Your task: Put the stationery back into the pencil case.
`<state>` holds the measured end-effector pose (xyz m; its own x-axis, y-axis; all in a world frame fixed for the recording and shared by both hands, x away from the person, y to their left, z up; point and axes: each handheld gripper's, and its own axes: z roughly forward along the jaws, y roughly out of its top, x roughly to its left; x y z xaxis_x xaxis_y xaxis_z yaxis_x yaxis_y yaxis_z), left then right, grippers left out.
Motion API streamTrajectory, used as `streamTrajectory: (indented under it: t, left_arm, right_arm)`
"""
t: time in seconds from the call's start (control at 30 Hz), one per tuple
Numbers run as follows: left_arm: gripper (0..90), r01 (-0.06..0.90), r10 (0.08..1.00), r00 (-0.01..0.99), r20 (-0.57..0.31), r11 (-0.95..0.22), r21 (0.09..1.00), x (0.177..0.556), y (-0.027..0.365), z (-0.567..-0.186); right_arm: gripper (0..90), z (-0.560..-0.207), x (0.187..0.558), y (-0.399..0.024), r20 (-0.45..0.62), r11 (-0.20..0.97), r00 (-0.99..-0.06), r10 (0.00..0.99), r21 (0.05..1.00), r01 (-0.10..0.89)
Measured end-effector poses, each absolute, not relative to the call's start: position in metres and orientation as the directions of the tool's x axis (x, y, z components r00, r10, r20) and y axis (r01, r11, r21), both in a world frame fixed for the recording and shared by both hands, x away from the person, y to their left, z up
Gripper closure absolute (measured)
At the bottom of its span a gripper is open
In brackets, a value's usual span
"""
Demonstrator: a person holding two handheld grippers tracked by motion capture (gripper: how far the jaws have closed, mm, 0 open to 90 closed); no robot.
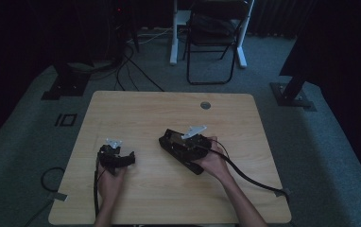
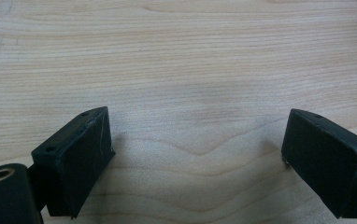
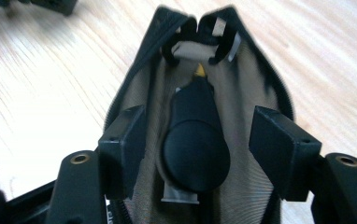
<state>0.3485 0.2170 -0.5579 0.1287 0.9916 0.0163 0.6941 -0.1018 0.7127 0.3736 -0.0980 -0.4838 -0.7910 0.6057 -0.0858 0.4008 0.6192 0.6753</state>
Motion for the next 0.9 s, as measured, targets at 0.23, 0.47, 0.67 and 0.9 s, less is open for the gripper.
streamTrajectory:
  t: [0.23,0.47,0.67,0.9]
  left_arm:
    - [8.8,0.697,0.991,0.134,0.021,-0.109,0.709,0.348,0.218,-0.558]
    - [8.8,0.698,0.991,0.133,0.02,-0.108,0.708,0.348,0.217,-0.558]
    - [8.8,0.697,0.991,0.135,0.021,-0.11,0.709,0.348,0.217,-0.558]
    - [8.8,0.696,0.991,0.133,0.02,-0.108,0.71,0.348,0.217,-0.558]
  right_arm:
    - [34.5,-0.466,0.364,-0.106,-0.105,0.585,-0.787,0.608,0.729,0.355]
    - [42.6,-0.453,0.359,-0.116,-0.139,0.57,-0.765,0.628,0.752,0.332]
    - [49.4,-0.455,0.363,-0.13,-0.116,0.527,-0.727,0.677,0.766,0.368]
    - [50.4,-0.465,0.369,-0.148,-0.093,0.496,-0.693,0.715,0.766,0.409]
